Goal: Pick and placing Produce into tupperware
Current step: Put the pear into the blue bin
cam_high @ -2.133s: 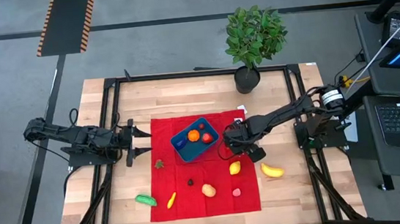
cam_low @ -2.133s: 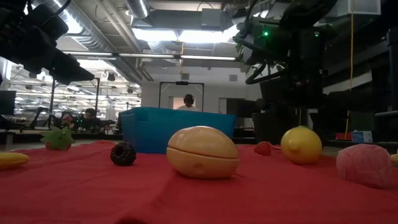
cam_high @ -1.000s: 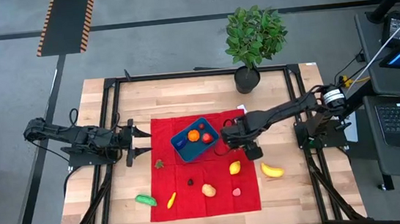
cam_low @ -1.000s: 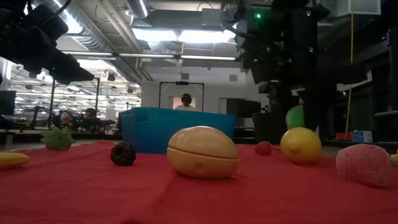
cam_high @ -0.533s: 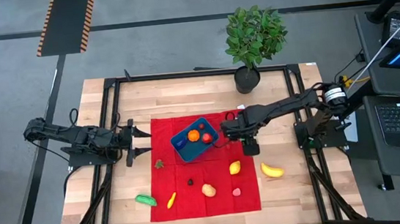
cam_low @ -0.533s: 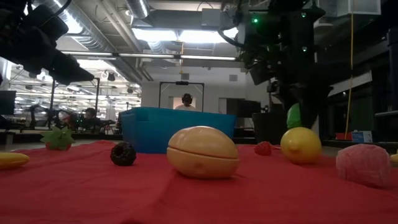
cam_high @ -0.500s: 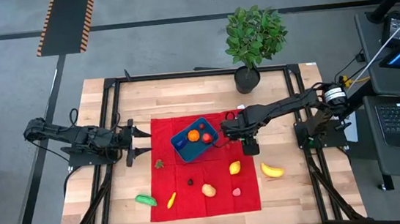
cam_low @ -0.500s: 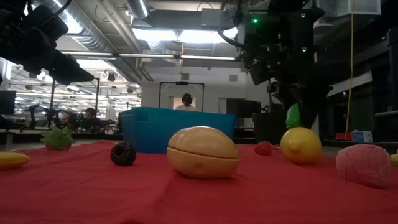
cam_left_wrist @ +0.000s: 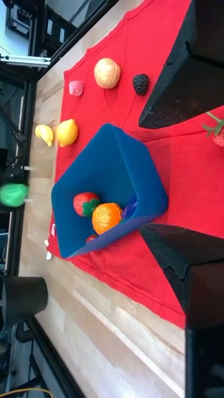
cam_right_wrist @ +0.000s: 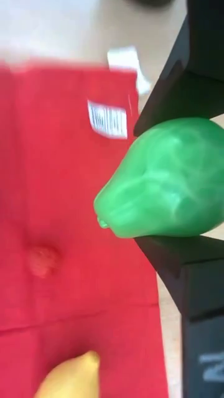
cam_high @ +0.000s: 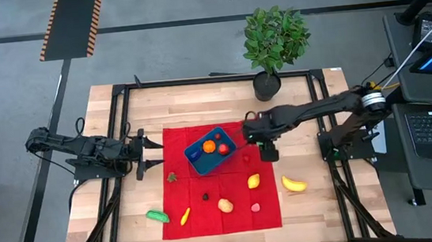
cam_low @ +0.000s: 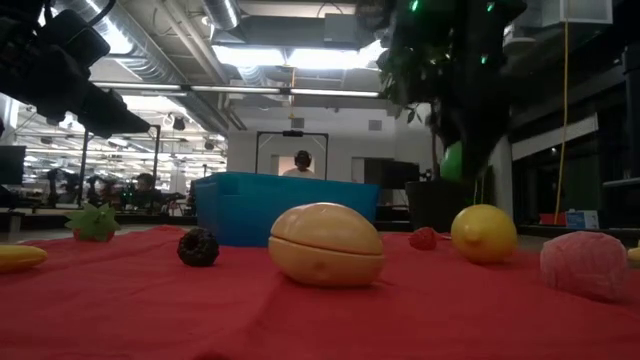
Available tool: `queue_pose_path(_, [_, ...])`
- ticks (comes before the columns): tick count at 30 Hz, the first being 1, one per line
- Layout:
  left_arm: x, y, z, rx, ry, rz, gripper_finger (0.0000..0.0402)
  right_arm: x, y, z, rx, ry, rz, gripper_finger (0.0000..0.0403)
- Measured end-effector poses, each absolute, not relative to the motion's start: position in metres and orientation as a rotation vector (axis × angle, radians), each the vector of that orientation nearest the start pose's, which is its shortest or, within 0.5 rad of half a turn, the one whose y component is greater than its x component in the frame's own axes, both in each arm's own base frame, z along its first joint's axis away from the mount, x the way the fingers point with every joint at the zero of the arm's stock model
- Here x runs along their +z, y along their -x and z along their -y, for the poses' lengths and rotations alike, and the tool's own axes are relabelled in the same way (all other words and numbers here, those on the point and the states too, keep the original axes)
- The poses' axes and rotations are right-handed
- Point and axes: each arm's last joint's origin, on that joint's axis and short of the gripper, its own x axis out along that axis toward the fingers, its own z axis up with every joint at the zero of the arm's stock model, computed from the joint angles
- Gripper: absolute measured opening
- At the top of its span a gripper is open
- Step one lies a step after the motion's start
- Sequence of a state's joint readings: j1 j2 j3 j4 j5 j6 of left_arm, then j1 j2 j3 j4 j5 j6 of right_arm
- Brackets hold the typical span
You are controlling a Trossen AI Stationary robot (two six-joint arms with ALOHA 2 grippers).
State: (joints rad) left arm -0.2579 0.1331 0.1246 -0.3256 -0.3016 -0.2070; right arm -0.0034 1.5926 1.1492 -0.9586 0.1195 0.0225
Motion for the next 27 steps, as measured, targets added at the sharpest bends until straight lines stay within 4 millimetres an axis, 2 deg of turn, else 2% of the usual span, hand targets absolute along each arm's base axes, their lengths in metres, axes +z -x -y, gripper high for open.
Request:
queue_pose_path(5, [0.165, -0.093, 0.016, 0.076, 0.113, -0.315, 0.0254, 0.258, -0.273, 0.006, -0.155, 0.074, -1.201, 0.0233])
queue_pose_path(11, [0.165, -0.093, 0.016, 0.076, 0.113, -0.315, 0.0254, 0.278, -0.251, 0.006, -0.166, 0.065, -0.992, 0.0233])
queue_pose_path(15, [0.165, -0.093, 0.016, 0.076, 0.113, -0.315, 0.0254, 0.273, -0.238, 0.006, -0.166, 0.061, -0.837, 0.0233])
queue_pose_path(21, [0.165, -0.093, 0.016, 0.076, 0.112, -0.317, 0.0254, 0.247, -0.218, 0.007, -0.169, 0.057, -0.578, 0.0233])
queue_pose_path(27, [0.165, -0.093, 0.016, 0.077, 0.112, -0.319, 0.0254, 0.231, -0.200, 0.011, -0.196, 0.034, -0.414, 0.0233])
